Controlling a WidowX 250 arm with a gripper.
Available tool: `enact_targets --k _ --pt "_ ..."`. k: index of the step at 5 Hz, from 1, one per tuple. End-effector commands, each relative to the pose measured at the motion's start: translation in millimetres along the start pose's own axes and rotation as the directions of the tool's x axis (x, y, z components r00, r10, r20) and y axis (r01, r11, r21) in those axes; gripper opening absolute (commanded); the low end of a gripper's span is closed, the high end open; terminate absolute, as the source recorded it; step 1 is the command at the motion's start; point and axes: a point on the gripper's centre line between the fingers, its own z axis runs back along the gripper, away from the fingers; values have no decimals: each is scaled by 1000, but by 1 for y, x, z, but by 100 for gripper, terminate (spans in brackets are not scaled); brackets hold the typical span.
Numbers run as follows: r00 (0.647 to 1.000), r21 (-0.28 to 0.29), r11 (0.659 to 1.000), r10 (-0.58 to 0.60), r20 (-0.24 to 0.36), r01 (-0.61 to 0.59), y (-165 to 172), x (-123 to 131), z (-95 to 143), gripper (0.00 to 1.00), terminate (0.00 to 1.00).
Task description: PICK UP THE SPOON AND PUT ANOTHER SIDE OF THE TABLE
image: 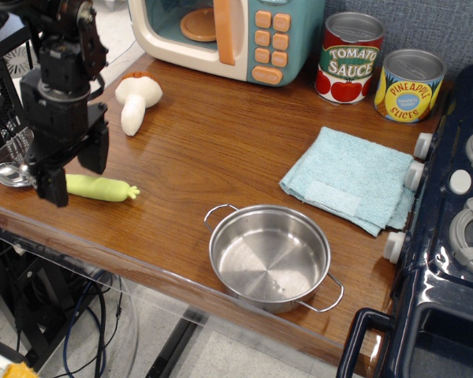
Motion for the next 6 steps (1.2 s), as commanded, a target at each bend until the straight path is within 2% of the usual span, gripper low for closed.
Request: enact_targets --k 1,2,3,5,6 --pt "1000 0 1000 25 7 -25 2 -8 -3 0 0" --pt "999 6 999 40 25 -40 6 -10 -3 0 0" --pt "1000 -8 1000 8 22 -8 6 -12 0 0 0" --pt "1000 -109 994 -16 20 18 9 -21 42 0 0" --pt "999 -179 983 -49 5 49 -7 -33 72 0 0"
